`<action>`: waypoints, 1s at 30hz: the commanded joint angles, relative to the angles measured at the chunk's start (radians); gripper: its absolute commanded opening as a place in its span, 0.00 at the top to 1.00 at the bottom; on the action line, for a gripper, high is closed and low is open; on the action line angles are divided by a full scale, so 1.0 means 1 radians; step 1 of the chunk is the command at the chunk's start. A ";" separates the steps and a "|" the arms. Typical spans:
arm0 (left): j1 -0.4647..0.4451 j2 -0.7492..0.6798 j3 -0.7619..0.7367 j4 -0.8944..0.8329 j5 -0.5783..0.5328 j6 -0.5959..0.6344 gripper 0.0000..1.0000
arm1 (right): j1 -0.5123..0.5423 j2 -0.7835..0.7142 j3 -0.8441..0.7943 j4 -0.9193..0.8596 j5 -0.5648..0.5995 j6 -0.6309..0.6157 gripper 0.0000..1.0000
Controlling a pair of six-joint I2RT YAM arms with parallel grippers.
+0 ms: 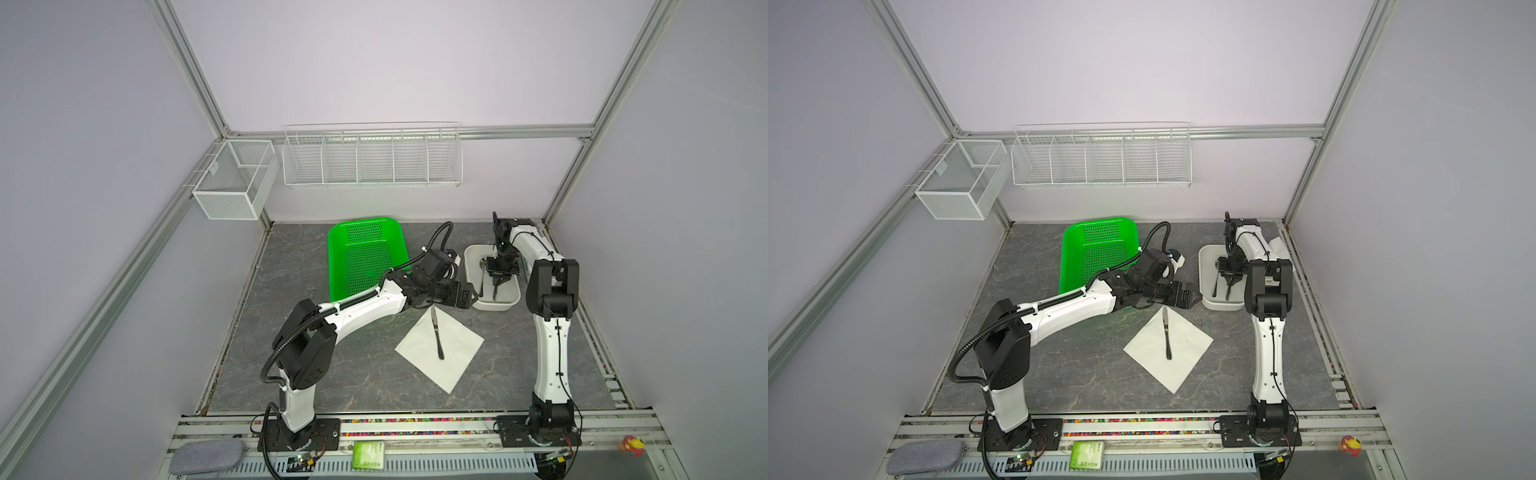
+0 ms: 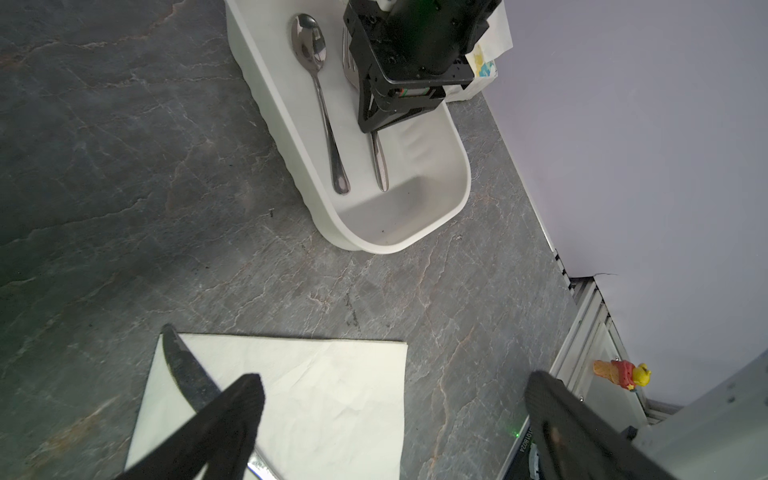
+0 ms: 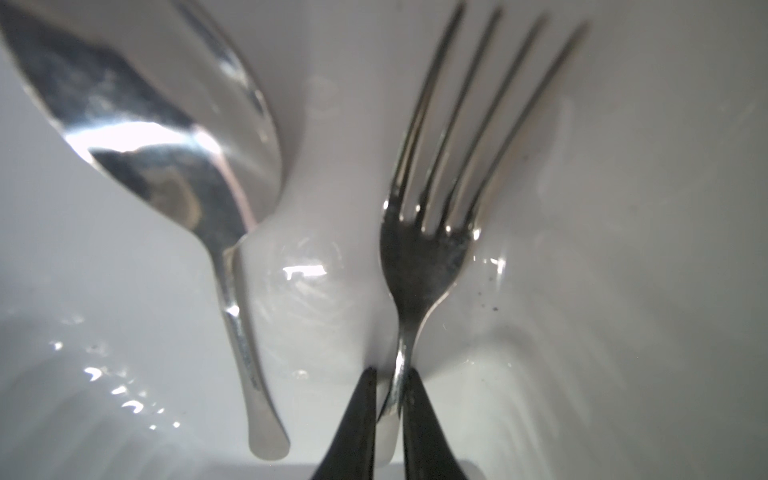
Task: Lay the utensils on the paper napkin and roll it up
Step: 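Close the right gripper on the fork handle in the tray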
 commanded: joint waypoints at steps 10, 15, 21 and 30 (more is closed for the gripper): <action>-0.005 -0.078 -0.050 -0.014 -0.048 0.021 0.01 | -0.008 -0.116 -0.035 -0.013 -0.019 -0.021 0.84; -0.004 -0.098 -0.082 -0.001 -0.058 0.017 0.01 | -0.009 -0.140 -0.059 0.006 -0.023 -0.021 0.84; -0.003 -0.104 -0.075 -0.010 -0.058 0.024 0.01 | -0.008 -0.109 -0.042 -0.014 -0.022 -0.010 0.80; -0.003 -0.114 -0.084 -0.017 -0.063 0.021 0.01 | -0.008 -0.023 0.003 -0.018 -0.002 -0.001 0.76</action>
